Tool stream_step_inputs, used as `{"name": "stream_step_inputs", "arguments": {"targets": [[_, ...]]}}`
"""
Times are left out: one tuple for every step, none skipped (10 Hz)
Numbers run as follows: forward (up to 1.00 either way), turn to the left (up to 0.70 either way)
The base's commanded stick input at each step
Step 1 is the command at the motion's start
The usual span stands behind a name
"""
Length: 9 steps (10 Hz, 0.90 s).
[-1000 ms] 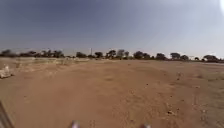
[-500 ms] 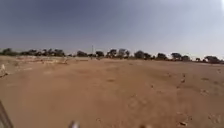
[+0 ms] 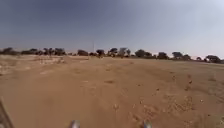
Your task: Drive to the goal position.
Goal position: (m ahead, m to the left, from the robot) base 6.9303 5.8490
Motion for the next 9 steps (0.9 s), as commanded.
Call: {"name": "stream_step_inputs", "arguments": {"targets": [[0.50,0.00],[0.50,0.00],[0.50,0.00],[0.50,0.00],[0.50,0.00],[0.50,0.00],[0.50,0.00],[0.50,0.00],[0.50,0.00]]}}
